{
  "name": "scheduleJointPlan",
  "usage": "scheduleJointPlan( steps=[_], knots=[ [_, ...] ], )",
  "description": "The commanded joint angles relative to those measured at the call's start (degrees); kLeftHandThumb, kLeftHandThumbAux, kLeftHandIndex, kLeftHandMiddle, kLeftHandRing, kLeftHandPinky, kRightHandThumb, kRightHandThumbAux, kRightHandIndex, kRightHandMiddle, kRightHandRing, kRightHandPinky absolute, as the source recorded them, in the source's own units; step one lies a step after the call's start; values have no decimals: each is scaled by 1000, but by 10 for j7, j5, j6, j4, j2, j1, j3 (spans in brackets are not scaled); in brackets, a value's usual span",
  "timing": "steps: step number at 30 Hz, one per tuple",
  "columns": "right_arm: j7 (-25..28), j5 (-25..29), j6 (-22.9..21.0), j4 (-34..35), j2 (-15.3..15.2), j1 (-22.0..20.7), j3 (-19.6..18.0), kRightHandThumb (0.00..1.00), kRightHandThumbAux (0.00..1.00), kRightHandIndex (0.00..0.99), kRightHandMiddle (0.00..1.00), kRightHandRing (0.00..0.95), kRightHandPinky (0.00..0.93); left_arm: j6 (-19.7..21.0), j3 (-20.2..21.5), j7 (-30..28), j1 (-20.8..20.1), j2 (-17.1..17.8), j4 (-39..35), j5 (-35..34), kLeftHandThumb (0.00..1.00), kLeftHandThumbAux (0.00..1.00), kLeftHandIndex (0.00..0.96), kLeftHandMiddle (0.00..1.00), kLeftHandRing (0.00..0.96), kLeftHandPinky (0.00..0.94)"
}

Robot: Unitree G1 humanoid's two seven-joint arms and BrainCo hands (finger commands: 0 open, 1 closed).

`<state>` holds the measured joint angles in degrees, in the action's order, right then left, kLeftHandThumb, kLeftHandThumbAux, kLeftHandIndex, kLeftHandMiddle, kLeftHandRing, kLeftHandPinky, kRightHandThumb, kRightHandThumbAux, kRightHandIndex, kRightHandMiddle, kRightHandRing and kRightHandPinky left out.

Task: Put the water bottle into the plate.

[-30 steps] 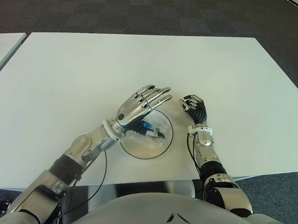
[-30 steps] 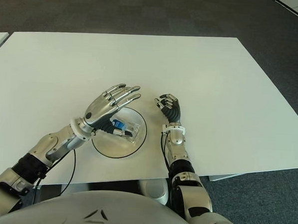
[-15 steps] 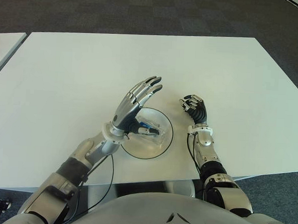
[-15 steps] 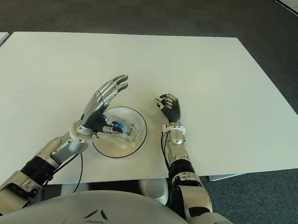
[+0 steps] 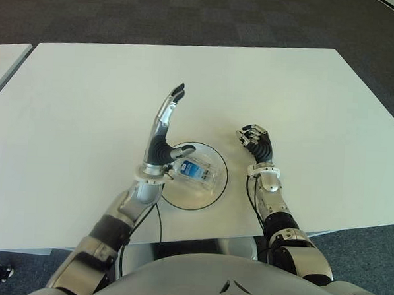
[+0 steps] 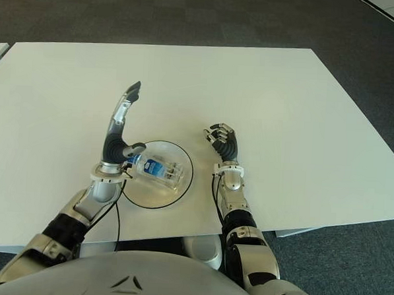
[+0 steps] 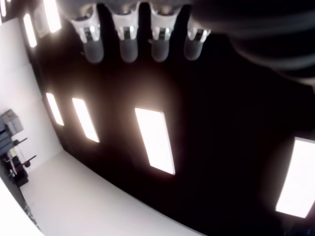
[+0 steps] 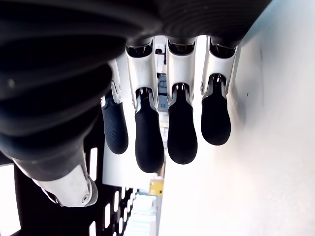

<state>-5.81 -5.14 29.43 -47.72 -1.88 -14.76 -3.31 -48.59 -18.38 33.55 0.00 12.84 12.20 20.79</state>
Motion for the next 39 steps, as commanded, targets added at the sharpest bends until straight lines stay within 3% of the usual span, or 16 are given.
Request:
scheduleJointPlan(
  steps=[1, 3, 6, 8, 11, 15, 18, 23, 28, 35, 39],
  knots=[
    [7, 4, -51, -43, 5, 48, 3, 708, 725, 435, 667, 661, 664, -25, -2, -104, 66, 12, -29, -201, 143, 263, 0, 0, 0, 0],
    [7, 4, -52, -43, 5, 47, 3, 708, 725, 435, 669, 664, 665, -38, -11, -145, 73, 8, -21, -275, 149, 265, 0, 0, 0, 0],
    [8, 5, -53, -43, 5, 47, 3, 707, 725, 436, 671, 666, 664, -40, -7, -271, 83, -31, 24, -463, 169, 278, 0, 0, 0, 0],
    [9, 5, -53, -43, 4, 47, 3, 707, 725, 436, 672, 668, 667, -33, 3, -310, 85, -44, 34, -504, 177, 286, 0, 0, 0, 0],
    [6, 7, -54, -42, 7, 47, 1, 708, 725, 436, 671, 665, 659, -21, 19, -322, 83, -46, 24, -520, 172, 325, 14, 5, 0, 0],
    [7, 8, -54, -42, 8, 47, 1, 708, 725, 436, 668, 659, 653, 0, 58, -300, 76, -34, 53, -467, 171, 419, 186, 85, 18, 22],
    [9, 7, -54, -42, 6, 47, 2, 708, 725, 436, 670, 660, 656, 22, 90, -292, 79, -27, 71, -429, 179, 465, 256, 150, 85, 112],
    [8, 4, -55, -36, 4, 49, 3, 708, 725, 436, 675, 663, 660, 39, 135, -282, 79, -46, 95, -375, 182, 518, 319, 242, 192, 235],
    [4, -1, -55, -21, 3, 54, 6, 708, 725, 436, 676, 663, 656, -3, 192, -244, 28, -49, 270, -303, 164, 580, 430, 427, 392, 420],
    [7, 0, -56, -7, 3, 60, 10, 708, 726, 436, 673, 664, 662, 17, 204, -156, 22, -51, 271, -174, 112, 786, 549, 594, 578, 585],
    [6, 2, -60, -3, 2, 61, 10, 708, 726, 435, 672, 663, 662, 38, 202, -140, 20, -57, 262, -139, 96, 878, 585, 666, 653, 648]
  ],
)
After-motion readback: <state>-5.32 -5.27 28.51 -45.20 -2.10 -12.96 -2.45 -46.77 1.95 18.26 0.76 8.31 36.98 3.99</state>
